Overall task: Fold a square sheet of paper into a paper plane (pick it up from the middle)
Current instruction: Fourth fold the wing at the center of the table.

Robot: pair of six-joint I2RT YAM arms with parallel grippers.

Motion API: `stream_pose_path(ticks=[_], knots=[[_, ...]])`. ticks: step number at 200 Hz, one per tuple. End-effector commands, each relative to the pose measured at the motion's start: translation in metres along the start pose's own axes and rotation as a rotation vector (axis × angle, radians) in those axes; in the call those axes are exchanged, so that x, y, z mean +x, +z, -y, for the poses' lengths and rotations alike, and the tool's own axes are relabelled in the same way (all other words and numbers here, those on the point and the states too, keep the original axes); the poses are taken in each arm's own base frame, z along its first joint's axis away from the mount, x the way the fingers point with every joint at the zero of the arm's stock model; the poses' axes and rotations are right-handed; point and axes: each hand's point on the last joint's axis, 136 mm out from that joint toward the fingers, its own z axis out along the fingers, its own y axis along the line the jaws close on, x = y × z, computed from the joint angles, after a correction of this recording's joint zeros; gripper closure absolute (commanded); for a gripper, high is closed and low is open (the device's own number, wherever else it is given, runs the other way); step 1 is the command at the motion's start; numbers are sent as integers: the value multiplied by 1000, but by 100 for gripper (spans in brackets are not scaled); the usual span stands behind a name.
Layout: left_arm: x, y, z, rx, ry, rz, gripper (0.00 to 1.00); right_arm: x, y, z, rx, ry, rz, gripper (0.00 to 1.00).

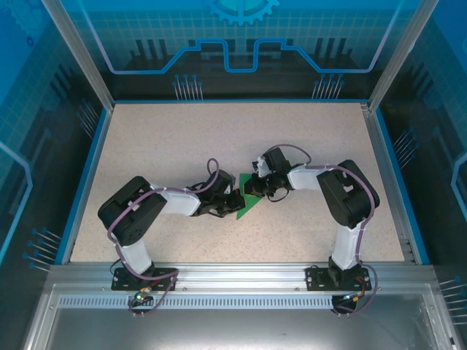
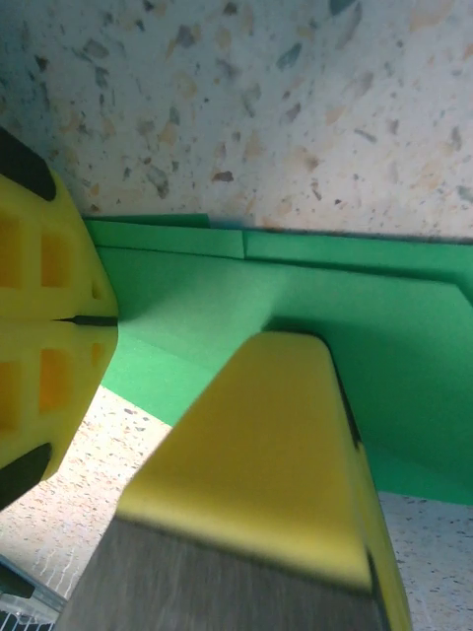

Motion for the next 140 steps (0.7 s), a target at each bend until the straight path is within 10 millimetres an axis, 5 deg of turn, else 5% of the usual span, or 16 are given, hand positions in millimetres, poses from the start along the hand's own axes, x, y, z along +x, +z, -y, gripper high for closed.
stream_pose_path(ticks=[1,53,140], knots=[[54,-5,-96,-335,-84,-172,100,8,9,16,23,30,-18,94],[54,-5,-95,-328,-83,-170,100,13,13,29,59,72,-32,94],[50,0,-87,-292,-68,-167,99,-7,-32,-16,108,35,45,91]])
